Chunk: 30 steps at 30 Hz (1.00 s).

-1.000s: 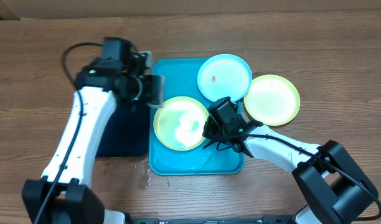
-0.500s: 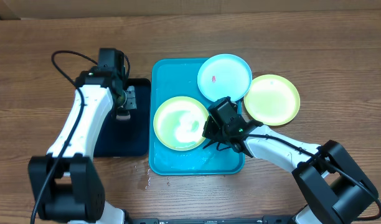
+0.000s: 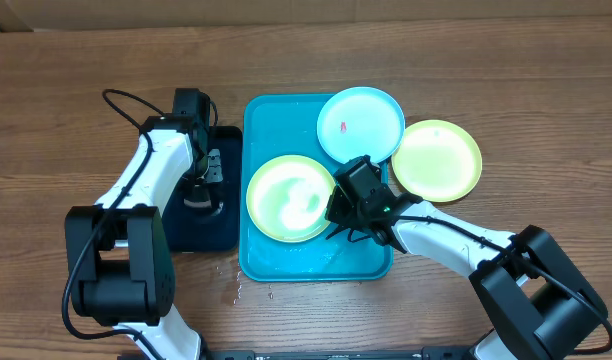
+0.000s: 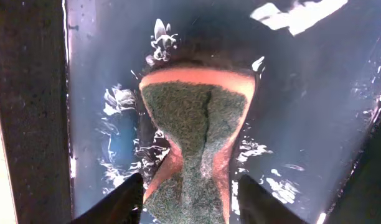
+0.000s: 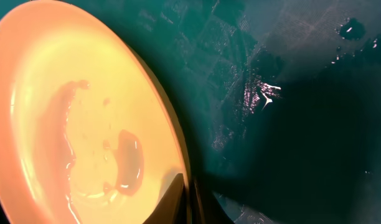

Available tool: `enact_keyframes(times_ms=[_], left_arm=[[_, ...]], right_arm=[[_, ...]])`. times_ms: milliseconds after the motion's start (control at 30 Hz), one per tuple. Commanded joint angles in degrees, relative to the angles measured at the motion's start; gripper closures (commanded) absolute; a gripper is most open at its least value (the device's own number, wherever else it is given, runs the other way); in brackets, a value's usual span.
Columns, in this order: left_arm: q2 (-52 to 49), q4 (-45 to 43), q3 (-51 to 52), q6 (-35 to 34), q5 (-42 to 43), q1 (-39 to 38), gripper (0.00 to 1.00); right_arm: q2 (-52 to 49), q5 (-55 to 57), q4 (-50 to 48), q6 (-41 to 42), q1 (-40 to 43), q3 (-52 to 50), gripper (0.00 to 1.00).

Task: Clean dirty plates on tray and stack at the side
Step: 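Carry the sponge left into the black tray and release it, then lift the scrubbed yellow plate off the blue tray with right gripper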

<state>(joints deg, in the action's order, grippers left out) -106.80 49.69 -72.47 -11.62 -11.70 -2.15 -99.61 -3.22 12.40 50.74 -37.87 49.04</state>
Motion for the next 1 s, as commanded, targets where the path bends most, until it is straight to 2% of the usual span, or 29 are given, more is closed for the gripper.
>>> enact_keyframes(times_ms=[0,167,333,433,533,667,800,833,967], left_arm=[[0.92,1.07,-2.51,-0.96,-0.2,0.0,0.48],[5.51,3.08,-7.08,-2.16,5.09,0.0,0.46],[14.38,3.39,-10.78,-3.17,14.49,0.0,0.44],[21.46,3.19,-11.82,-4.98,16.17,0.0,0.42],[28.28,2.91,-12.09,-5.38,16.06,0.0,0.4],[36.72,2.32,-12.09,-5.38,15.58,0.0,0.21],[44.57,2.01,-12.09,-5.35,15.54,0.0,0.12],[45.92,2.16,-12.09,-5.35,15.54,0.0,0.02],[50.03,3.74,-12.09,-5.38,15.61,0.0,0.0]], right_arm=[[-0.44,-0.35,-0.26,-0.17,-0.07,0.74,0.94],[-0.44,-0.31,-0.35,-0.17,-0.07,0.74,0.86],[-0.44,1.53,-0.61,-0.17,-0.04,0.74,0.65],[-0.44,4.37,-0.81,-0.15,-0.04,0.74,0.65],[-0.44,4.9,-1.16,-0.13,-0.07,0.74,0.7],[-0.5,5.81,-2.05,-0.15,-0.04,0.74,0.72],[-0.57,7.72,-2.64,-0.17,-0.04,0.74,0.72],[-0.68,7.72,-3.04,-0.17,-0.04,0.74,0.72],[-1.75,8.37,-5.35,-0.26,-0.04,0.74,0.72]])
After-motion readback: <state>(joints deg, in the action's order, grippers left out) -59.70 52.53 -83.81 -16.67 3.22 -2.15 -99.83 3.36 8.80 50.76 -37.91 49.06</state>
